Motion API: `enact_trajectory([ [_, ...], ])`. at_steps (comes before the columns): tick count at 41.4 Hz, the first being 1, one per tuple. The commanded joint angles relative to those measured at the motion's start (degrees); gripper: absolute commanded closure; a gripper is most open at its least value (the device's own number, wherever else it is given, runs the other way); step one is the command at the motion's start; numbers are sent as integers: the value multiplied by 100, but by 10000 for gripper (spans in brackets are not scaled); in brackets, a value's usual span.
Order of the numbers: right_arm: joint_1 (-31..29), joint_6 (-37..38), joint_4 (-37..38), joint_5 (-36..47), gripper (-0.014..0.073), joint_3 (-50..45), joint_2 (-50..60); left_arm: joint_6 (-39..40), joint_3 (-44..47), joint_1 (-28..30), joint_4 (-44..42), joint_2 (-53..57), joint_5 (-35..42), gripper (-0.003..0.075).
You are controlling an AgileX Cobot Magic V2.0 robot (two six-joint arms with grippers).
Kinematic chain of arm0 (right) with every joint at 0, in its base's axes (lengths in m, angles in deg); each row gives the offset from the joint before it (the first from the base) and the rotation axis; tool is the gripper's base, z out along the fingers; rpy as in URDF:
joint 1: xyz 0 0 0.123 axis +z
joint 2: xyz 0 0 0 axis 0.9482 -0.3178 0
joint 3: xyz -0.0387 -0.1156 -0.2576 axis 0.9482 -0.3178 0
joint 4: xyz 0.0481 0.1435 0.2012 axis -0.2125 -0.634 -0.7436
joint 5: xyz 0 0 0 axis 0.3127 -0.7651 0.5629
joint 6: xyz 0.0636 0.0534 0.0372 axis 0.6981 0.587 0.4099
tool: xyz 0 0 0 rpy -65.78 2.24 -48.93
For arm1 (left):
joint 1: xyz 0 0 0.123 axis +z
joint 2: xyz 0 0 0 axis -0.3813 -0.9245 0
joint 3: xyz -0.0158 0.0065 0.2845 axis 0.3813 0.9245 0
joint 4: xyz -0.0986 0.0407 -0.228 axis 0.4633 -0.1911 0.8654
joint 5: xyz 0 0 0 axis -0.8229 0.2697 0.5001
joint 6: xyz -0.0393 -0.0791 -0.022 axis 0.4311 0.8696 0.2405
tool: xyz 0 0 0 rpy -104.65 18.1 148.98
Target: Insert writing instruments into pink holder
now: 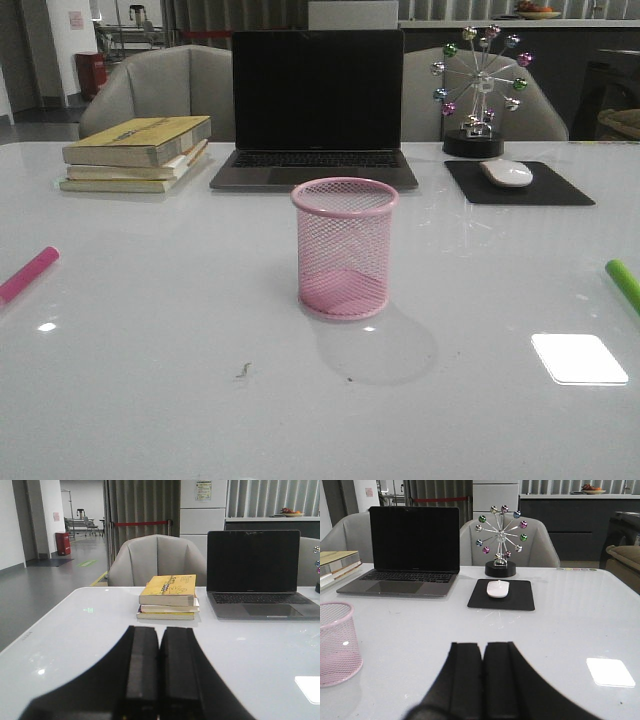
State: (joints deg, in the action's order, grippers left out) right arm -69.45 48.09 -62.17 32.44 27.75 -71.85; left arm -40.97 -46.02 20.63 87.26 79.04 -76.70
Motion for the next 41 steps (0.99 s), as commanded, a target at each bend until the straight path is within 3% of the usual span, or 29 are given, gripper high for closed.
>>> enact_trajectory([
  [1,-23,-11,27,551,537,34,110,21,34,-1,-4,113,505,629],
  [33,-23,-11,27,551,537,34,110,21,34,-41,-4,113,505,629],
  [41,-24,-11,33,668,537,64,110,32,23,-41,-4,113,1117,629],
])
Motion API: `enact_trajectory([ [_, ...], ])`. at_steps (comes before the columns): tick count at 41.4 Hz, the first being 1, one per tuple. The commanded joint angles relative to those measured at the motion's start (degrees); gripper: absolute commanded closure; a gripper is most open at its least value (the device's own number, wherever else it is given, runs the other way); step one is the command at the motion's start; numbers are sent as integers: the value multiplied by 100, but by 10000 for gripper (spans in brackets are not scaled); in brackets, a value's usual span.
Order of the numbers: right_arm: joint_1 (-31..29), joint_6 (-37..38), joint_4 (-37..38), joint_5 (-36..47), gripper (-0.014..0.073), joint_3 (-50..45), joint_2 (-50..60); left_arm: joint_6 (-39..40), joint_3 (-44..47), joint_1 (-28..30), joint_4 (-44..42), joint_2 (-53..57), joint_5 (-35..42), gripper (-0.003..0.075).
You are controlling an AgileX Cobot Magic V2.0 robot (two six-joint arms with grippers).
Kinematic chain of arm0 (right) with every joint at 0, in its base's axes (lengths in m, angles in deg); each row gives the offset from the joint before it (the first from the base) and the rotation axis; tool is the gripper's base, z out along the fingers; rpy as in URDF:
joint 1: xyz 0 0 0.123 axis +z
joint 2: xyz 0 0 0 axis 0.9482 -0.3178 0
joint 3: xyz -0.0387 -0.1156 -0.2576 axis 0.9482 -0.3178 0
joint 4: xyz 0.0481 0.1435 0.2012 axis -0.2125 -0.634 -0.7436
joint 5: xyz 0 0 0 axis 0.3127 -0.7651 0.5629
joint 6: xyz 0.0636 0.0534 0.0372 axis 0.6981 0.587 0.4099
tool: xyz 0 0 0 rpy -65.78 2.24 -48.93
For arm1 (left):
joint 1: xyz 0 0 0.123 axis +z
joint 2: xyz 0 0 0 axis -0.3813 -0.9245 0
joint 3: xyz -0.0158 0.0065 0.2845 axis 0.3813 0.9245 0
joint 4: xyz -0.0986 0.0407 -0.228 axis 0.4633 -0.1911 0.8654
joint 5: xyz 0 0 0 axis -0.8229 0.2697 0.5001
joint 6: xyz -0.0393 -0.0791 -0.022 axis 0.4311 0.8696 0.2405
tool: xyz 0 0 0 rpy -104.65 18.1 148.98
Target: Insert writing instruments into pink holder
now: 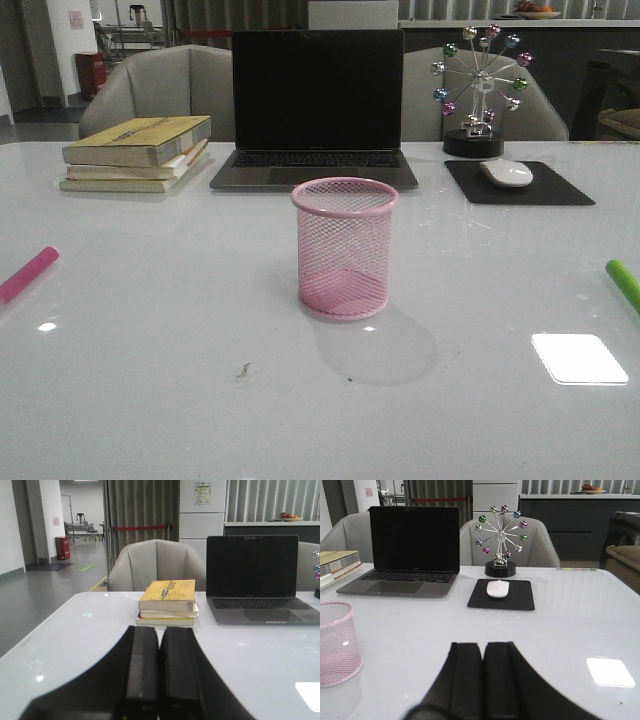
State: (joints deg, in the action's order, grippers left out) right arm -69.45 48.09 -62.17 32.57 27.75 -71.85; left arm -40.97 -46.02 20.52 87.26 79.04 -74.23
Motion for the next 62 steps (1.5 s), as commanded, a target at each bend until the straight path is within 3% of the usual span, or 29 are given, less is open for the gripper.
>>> enact_trajectory([
  [1,-24,-11,33,655,537,83,110,32,9,-30,-4,113,995,629],
  [5,-24,-11,33,503,537,416,110,64,-266,-30,-4,113,1249,629],
  [10,-24,-11,33,181,537,1068,110,123,-954,-30,-4,113,815,629],
  [17,-24,-11,33,-710,537,2289,-73,123,-2251,-30,-4,-100,-367,629],
  [29,-24,-11,33,-2207,537,3888,-1319,123,-4077,-30,-4,-1263,-2592,629],
  [47,-24,-11,33,-3837,537,3971,-2912,123,-4193,-30,-4,-2594,-4245,629],
  [59,-24,-11,33,-4168,533,3971,-3641,123,-4193,-30,-33,-3063,-4285,628],
  [62,-24,-11,33,-4191,511,3971,-3789,64,-4193,-30,-95,-3127,-4285,594],
])
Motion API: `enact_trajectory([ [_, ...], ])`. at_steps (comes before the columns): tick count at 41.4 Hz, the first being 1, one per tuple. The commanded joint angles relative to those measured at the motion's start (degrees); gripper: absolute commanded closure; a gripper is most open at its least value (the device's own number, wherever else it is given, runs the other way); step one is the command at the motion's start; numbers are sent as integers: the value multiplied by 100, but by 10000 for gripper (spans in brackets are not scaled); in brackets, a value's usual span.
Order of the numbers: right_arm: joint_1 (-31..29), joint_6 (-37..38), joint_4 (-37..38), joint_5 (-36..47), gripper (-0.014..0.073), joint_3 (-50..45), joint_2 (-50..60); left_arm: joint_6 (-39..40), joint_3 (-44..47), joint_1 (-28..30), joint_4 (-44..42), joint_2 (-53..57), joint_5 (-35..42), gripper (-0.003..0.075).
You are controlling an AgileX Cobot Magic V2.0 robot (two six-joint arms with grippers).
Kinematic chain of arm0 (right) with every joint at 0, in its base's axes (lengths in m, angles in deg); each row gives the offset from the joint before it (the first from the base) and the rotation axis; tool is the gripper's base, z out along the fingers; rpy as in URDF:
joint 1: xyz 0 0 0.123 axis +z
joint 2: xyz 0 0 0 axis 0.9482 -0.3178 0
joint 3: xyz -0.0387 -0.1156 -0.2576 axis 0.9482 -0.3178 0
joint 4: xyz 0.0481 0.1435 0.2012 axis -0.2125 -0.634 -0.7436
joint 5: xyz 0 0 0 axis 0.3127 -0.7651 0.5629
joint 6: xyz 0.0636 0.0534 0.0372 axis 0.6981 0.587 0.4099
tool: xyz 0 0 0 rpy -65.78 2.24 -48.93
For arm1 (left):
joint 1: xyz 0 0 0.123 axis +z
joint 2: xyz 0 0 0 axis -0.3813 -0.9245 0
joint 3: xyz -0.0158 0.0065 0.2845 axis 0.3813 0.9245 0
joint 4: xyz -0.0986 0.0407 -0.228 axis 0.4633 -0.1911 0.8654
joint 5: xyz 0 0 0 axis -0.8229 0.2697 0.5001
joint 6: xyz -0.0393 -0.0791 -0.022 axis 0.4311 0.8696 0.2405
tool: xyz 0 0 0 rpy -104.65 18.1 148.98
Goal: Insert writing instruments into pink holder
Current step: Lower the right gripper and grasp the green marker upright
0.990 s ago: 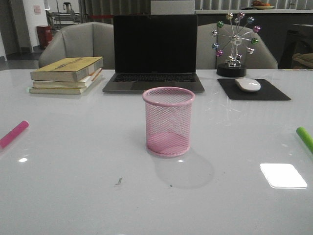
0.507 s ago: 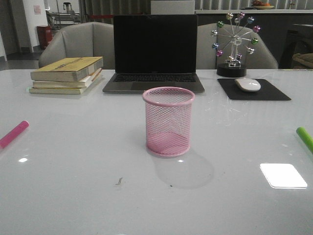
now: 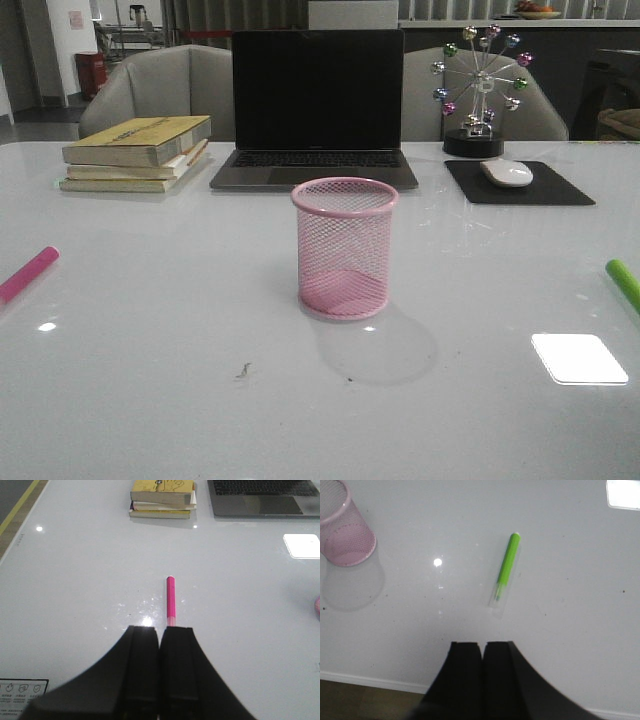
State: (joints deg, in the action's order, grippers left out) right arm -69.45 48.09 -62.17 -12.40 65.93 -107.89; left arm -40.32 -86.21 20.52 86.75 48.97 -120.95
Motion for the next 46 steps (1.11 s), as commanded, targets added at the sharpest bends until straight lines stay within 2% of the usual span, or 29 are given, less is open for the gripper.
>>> enact_trajectory([
  [1,-24,-11,33,291,482,153,-226,0,-174,-30,-45,-147,386,572],
  [4,-24,-11,33,293,362,153,-351,-43,-174,-30,-45,-170,445,456],
  [7,-24,-11,33,317,210,153,-481,-82,-174,-30,-45,-174,513,298],
  [9,-24,-11,33,346,148,153,-554,-82,-174,-30,-13,-174,525,229],
  [12,-24,-11,38,451,101,153,-683,-82,-174,-130,95,-174,589,167],
  [20,-172,454,246,900,106,223,-1244,-142,-174,-1010,279,-174,759,194],
  [31,-518,454,235,941,106,913,-2834,-142,-174,-2127,267,-174,760,243],
  [36,-622,454,174,941,106,1309,-3709,-142,-174,-2319,267,-174,760,262],
  [46,-634,444,-49,886,106,2262,-5250,-142,-174,-2330,267,-174,749,267],
])
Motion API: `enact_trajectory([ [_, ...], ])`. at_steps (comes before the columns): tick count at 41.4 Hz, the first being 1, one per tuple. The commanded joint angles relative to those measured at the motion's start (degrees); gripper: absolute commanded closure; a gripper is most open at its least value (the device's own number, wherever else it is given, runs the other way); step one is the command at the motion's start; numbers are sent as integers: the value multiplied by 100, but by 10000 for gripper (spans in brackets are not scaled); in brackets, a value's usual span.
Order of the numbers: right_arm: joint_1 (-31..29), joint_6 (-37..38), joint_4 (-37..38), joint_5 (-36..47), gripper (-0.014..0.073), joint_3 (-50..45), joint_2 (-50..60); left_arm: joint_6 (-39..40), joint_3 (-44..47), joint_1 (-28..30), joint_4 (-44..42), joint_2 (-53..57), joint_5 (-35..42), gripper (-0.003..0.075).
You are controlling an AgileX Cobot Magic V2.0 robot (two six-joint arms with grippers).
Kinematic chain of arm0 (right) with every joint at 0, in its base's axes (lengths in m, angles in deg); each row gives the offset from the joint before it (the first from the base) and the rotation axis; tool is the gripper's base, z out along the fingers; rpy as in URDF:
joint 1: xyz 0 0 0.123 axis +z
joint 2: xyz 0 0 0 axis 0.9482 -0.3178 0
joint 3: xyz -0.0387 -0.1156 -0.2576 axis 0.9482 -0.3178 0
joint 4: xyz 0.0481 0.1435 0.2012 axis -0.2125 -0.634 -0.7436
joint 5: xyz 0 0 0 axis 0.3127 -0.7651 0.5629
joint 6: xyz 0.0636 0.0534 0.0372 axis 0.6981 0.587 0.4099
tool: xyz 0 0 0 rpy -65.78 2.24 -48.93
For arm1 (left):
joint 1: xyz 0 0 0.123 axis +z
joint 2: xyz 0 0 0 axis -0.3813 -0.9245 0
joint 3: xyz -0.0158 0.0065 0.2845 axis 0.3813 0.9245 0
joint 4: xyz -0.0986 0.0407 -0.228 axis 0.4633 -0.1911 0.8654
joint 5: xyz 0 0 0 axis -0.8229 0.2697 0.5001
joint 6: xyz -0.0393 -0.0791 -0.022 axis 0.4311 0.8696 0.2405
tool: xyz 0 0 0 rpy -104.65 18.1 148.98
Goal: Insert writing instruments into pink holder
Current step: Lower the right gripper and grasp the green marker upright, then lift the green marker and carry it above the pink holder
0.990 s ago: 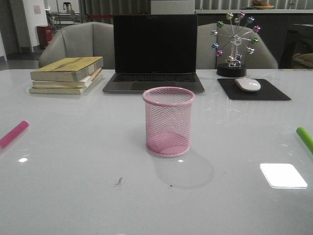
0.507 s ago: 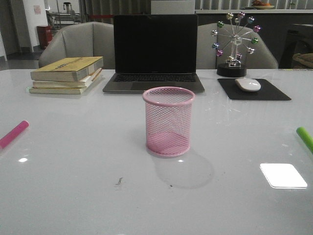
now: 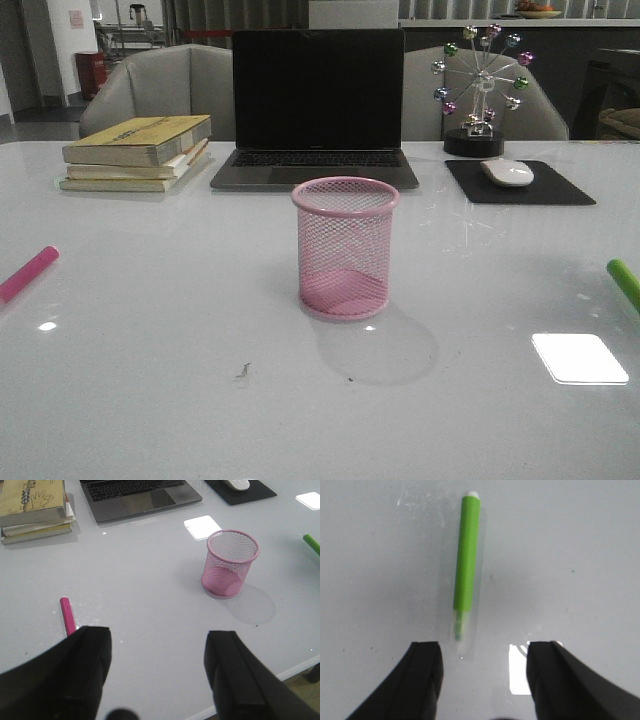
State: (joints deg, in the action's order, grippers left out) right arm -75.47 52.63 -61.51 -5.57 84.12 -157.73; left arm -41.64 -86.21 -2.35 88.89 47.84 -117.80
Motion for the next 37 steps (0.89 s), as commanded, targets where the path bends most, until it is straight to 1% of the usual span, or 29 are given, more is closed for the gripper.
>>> enact_trajectory([
  [1,-32,-9,-130,194,106,553,-379,-10,-174,-43,54,-61,435,267],
  [9,-20,-9,-138,201,106,1166,-1248,-10,-174,-43,54,-61,435,267],
  [17,-8,-9,-138,205,106,1686,-1890,-10,-174,-43,54,-61,435,267],
  [33,-2,-16,-138,293,108,2033,-2476,-10,-174,-43,54,-61,435,267],
  [35,-2,-21,-138,304,141,2033,-2485,-10,-174,-43,54,-61,435,267],
  [37,-2,-27,-138,304,206,2033,-2485,-10,-174,-43,54,-71,435,267],
])
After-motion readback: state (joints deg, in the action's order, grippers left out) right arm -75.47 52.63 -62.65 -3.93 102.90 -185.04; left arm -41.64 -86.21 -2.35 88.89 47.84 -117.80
